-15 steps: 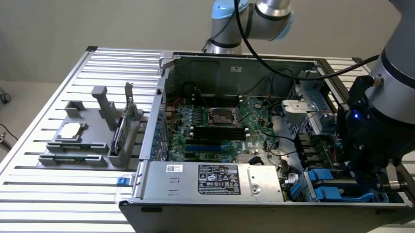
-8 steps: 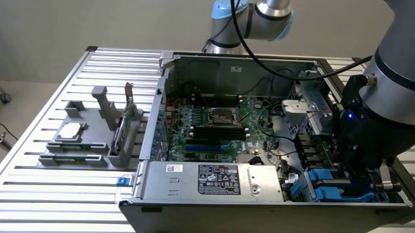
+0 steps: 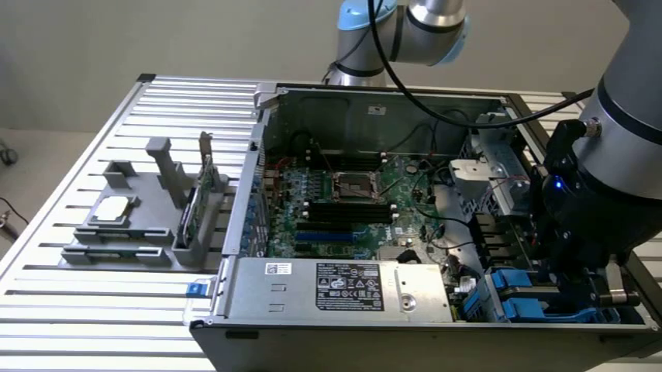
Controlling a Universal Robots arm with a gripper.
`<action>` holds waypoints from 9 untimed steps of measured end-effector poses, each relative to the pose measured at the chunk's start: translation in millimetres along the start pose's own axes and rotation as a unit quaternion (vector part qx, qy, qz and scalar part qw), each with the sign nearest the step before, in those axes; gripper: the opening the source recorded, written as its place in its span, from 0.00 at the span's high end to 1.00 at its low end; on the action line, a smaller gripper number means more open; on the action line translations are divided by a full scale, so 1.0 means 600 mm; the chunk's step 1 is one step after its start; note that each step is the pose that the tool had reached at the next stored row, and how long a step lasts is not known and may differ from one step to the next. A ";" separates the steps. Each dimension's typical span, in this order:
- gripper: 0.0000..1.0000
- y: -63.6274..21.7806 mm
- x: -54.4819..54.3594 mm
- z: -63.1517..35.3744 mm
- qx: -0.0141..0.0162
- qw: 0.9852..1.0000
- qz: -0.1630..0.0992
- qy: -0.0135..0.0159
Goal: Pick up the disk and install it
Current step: 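Insert the second disk wire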
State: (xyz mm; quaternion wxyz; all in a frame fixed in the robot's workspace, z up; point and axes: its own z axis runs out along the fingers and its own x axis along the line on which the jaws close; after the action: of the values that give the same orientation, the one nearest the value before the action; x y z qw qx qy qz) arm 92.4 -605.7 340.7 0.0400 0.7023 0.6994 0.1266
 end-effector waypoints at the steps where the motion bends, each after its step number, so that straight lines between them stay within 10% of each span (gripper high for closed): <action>1: 0.68 0.000 0.000 0.000 0.000 1.000 0.000 0.000; 9: 0.68 -0.003 0.001 -0.005 0.000 1.000 0.000 0.000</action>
State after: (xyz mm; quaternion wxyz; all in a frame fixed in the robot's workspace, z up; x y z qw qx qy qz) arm 90.3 -605.7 343.0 0.0400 0.7023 0.6994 0.1265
